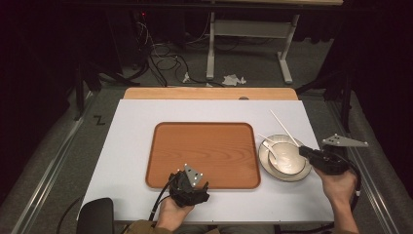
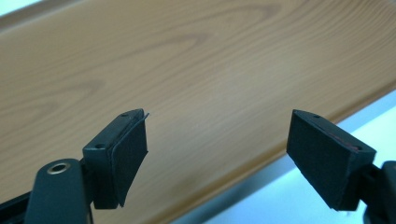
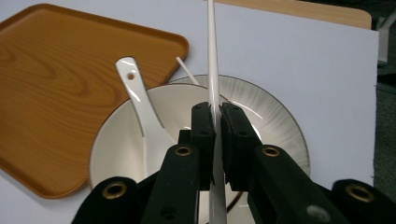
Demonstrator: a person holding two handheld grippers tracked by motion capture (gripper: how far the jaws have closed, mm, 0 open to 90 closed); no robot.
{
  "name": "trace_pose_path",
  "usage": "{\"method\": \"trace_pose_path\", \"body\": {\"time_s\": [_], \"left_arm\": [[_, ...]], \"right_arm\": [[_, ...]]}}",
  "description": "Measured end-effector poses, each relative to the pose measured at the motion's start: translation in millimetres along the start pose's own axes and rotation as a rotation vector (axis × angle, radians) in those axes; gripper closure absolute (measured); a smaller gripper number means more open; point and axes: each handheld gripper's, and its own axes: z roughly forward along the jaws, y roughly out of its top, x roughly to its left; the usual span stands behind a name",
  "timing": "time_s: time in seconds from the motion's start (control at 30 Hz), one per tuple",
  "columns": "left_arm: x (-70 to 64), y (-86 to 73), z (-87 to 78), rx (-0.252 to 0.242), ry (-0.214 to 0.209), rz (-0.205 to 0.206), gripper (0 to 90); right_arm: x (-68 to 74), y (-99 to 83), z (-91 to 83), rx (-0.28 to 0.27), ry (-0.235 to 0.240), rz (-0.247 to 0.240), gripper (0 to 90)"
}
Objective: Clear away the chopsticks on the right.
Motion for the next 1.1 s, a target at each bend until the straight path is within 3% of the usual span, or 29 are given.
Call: {"method": "trace_pose_path", "body": {"time_s": [0.2,0.47,0.7,1.1], "left_arm": [[2.2,7.6,2.5,-0.036,-0.045,0.003,23.3],[8.0,14.7,6.9,-0.052,-0.071,-0.032,25.2],[9.1,16.0,8.0,-0.056,-0.066,-0.042,26.1],[10.4,14.8,8.4,-0.046,-0.028,-0.039,26.6]], "right_arm": [[19.7,-2.5,-11.4,-0.015,0.021,-0.002,84.9],[41.1,-2.4,-26.6,-0.046,0.054,-0.002,85.0],[71.5,-2.1,-13.4,0.006,0.098,-0.047,84.9],[107.5,-1.1,17.7,0.077,0.131,-0.118,84.9]]}}
